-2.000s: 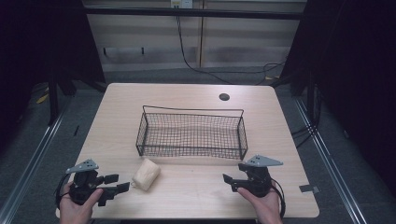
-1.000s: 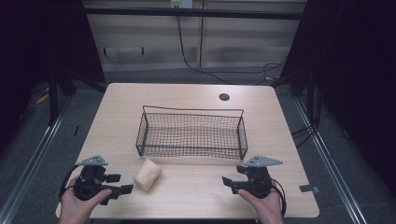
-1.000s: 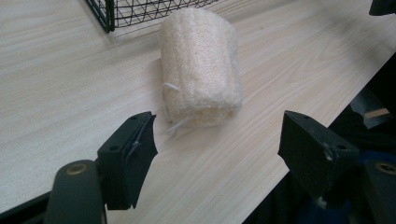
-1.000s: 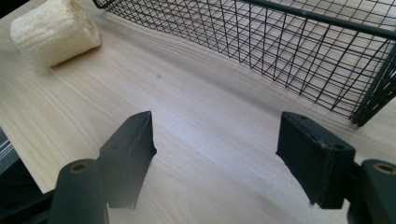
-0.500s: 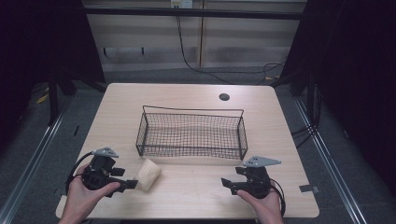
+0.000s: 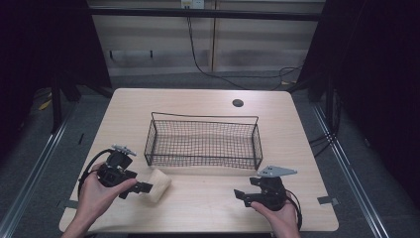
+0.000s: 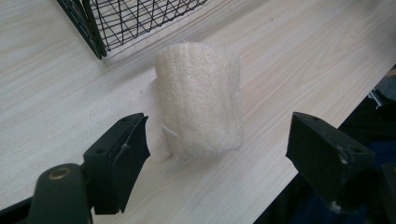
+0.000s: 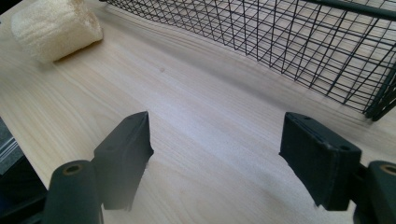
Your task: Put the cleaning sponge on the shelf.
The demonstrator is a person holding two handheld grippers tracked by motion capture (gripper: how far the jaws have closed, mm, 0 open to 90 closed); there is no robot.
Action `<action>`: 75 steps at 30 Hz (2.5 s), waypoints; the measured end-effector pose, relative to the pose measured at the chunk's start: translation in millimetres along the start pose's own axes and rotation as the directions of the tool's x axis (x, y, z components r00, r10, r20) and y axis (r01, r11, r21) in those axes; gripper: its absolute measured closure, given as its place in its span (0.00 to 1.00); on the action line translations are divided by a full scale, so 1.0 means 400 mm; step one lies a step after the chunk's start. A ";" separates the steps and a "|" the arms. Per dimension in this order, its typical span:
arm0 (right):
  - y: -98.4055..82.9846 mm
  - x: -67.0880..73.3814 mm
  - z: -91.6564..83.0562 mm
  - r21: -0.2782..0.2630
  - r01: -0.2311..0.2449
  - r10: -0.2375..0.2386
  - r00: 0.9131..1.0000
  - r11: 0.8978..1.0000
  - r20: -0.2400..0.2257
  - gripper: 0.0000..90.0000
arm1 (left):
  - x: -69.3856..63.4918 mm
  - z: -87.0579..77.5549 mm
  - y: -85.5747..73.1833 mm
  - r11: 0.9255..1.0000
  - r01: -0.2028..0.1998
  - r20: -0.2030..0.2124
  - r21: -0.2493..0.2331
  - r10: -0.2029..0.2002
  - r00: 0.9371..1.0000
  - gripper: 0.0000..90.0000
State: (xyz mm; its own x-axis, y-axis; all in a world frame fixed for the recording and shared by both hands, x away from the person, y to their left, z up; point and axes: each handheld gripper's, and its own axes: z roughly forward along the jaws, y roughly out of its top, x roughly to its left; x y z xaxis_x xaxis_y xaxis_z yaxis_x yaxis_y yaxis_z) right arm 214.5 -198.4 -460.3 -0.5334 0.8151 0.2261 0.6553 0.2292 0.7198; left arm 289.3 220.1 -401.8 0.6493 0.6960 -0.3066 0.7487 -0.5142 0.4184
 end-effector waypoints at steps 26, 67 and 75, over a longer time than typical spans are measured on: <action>0.001 0.006 0.008 0.019 0.015 -0.014 1.000 1.000 -0.022 0.26 | 0.007 0.086 0.039 0.989 -0.036 -0.018 0.140 0.039 0.999 0.23; -0.001 0.008 0.010 0.032 0.015 -0.014 0.999 0.999 -0.036 0.26 | 0.022 0.179 0.035 0.966 -0.050 0.046 0.253 0.039 0.998 0.33; 0.000 0.008 0.011 0.036 0.010 -0.009 0.999 0.999 -0.033 0.26 | 0.022 0.176 0.035 0.966 -0.047 0.048 0.255 0.036 0.998 0.34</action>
State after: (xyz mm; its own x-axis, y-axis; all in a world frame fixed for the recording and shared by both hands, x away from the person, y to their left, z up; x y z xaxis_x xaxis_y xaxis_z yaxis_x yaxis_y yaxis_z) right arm 215.1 -193.4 -462.7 -0.5563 0.7951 0.2414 0.6687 0.2559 0.6981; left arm 314.9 184.0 -458.7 0.6817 0.6522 -0.3317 0.7264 -0.6574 0.2003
